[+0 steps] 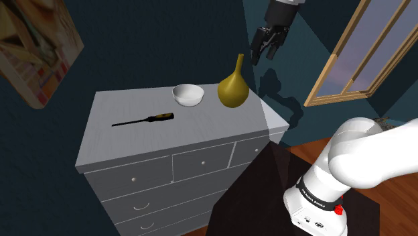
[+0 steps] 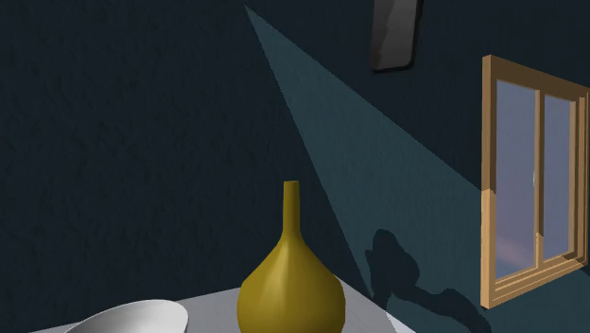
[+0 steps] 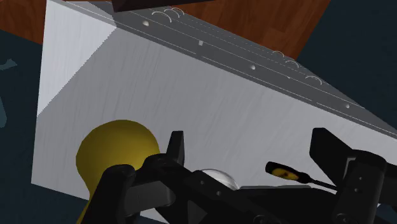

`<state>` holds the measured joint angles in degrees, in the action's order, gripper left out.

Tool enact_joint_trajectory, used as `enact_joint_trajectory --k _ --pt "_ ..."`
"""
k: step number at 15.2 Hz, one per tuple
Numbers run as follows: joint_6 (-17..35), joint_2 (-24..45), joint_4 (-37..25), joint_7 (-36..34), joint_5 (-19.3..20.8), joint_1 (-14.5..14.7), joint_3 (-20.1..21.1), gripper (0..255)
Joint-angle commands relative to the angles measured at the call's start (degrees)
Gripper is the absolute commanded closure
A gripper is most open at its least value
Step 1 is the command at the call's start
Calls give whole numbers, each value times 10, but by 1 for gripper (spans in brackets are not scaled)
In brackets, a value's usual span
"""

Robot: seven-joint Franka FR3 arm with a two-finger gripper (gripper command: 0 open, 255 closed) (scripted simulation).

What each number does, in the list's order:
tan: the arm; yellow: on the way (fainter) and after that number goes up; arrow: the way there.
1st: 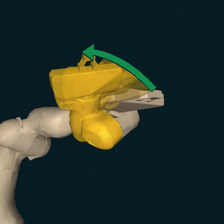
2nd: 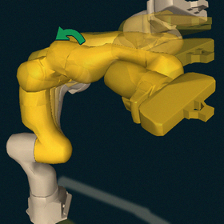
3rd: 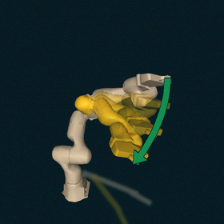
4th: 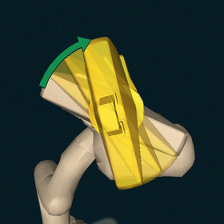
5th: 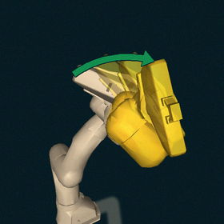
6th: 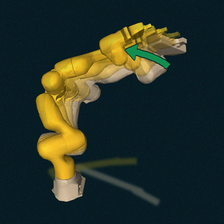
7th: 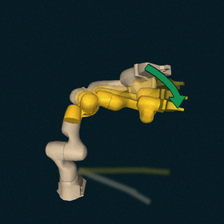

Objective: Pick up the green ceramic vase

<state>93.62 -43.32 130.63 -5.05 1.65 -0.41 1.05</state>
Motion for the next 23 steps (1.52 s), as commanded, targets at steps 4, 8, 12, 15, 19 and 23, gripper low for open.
enact_joint_trajectory --k 4,8,12,15,19,23 --pt "26 48 -21 21 12 -11 -25 0" --pt "57 116 -57 49 21 -23 -58 0" --pt "81 189 -104 78 23 -33 -90 0" --pt "94 245 -146 100 19 -40 -112 0" --pt "105 325 -212 132 5 -50 -141 0" --pt "106 409 -290 165 -18 -63 -166 0"
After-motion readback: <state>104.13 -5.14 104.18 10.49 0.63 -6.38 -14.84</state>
